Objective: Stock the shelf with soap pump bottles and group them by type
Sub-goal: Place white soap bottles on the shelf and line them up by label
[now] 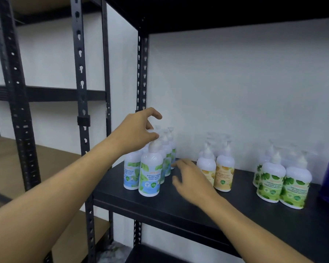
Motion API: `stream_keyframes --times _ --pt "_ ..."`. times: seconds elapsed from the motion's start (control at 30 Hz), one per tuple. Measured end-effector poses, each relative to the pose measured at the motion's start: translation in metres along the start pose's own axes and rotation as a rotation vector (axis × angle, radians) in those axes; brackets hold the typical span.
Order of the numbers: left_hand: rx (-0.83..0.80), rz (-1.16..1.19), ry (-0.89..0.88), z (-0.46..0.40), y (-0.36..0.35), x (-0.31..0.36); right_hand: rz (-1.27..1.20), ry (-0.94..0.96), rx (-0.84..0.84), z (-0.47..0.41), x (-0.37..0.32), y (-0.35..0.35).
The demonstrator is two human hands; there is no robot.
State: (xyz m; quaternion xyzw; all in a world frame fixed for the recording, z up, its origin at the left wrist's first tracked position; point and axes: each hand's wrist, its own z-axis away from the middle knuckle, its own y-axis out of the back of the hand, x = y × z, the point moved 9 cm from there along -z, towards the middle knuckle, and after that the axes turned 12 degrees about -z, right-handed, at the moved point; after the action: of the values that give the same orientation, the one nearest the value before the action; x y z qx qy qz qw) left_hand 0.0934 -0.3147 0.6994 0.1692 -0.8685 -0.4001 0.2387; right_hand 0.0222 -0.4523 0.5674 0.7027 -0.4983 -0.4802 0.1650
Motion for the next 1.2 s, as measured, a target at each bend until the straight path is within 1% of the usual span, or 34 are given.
stream_keyframes --times 0.07,0.13,0.23,0.4,0.63,0.83,0.97,1.03,1.13,1.2 --pt "-0.011 -0.005 0.003 -0.002 -0.003 -0.003 0.005 -0.119 -0.103 0.002 0.019 -0.027" --pt "-0.017 -0.008 0.0 -0.004 -0.005 -0.005 0.032 -0.221 -0.17 0.005 0.035 -0.044" --pt "-0.039 -0.02 -0.016 -0.007 -0.009 -0.008 0.066 -0.302 -0.268 0.008 0.048 -0.065" --pt "-0.067 -0.087 -0.063 -0.012 -0.014 -0.01 0.085 -0.299 -0.303 0.009 0.053 -0.073" --pt "-0.073 -0.135 -0.124 -0.02 -0.025 -0.015 0.081 -0.285 -0.296 0.01 0.055 -0.073" --pt "-0.09 -0.192 -0.137 -0.024 -0.04 -0.027 0.074 -0.283 -0.294 0.01 0.055 -0.073" --pt "-0.035 -0.202 -0.117 -0.023 -0.041 -0.035 0.07 -0.277 -0.286 0.01 0.055 -0.072" --pt "0.028 -0.199 -0.111 -0.019 -0.037 -0.036 0.068 -0.273 -0.282 0.01 0.056 -0.073" --pt "0.214 -0.174 -0.096 -0.001 -0.024 -0.039 0.073 -0.263 -0.274 0.009 0.057 -0.072" --pt "0.364 -0.11 -0.058 0.019 -0.016 -0.046 0.072 -0.259 -0.27 0.009 0.057 -0.072"
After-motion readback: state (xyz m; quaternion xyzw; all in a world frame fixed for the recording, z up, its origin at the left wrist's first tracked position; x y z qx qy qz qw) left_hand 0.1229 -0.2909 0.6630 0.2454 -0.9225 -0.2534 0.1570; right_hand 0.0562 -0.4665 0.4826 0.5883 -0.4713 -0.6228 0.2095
